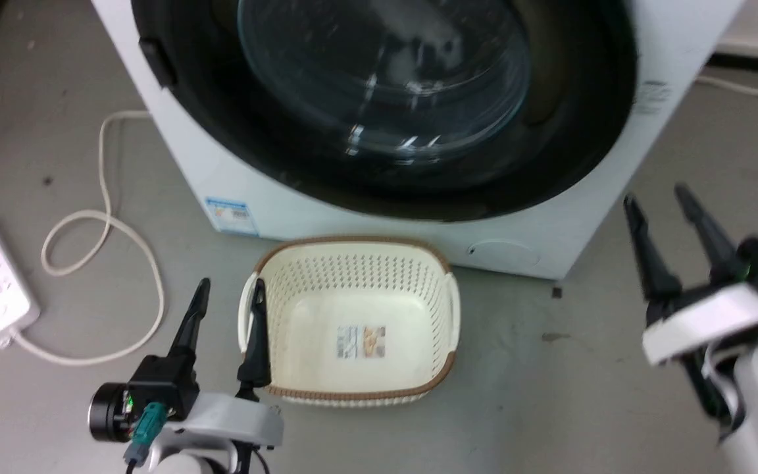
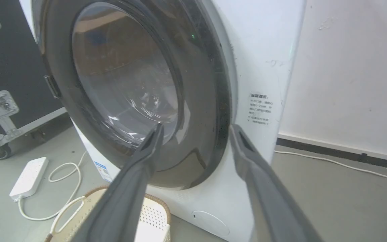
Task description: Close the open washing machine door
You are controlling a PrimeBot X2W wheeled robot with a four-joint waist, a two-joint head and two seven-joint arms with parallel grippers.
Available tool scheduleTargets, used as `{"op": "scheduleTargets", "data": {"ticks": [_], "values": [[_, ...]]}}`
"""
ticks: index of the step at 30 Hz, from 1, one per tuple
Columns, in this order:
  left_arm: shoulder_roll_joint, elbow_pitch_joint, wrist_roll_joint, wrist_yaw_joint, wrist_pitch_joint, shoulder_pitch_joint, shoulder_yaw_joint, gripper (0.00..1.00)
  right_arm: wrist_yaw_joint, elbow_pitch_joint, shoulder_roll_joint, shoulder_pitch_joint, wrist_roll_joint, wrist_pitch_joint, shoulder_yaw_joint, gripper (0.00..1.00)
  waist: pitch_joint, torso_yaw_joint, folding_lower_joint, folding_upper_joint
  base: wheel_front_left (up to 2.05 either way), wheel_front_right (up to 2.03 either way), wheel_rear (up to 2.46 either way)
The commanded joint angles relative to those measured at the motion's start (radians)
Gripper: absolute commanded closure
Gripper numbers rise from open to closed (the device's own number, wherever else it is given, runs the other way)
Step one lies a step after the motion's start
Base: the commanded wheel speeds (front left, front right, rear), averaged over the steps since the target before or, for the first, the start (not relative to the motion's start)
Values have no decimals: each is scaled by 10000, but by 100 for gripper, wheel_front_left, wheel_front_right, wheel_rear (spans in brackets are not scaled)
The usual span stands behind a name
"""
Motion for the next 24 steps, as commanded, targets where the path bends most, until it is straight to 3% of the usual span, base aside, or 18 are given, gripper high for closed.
{"op": "scheduleTargets", "data": {"ticks": [1, 10, 24], "values": [[14, 24, -60, -22, -43, 130, 66, 0, -7, -172, 198, 347, -164, -39, -174, 0, -550, -446, 3, -1, 0, 0, 0], [39, 178, -76, -304, -43, 944, 436, 0, -7, -1903, 2207, 3209, -1737, -42, -2059, 0, -1304, -901, 3, -1, 0, 0, 0], [98, 537, 325, -424, -43, 1303, 248, 0, -7, -2549, 2674, 4256, -2591, -43, -2182, 0, -1449, -713, 3, -1, 0, 0, 0]]}}
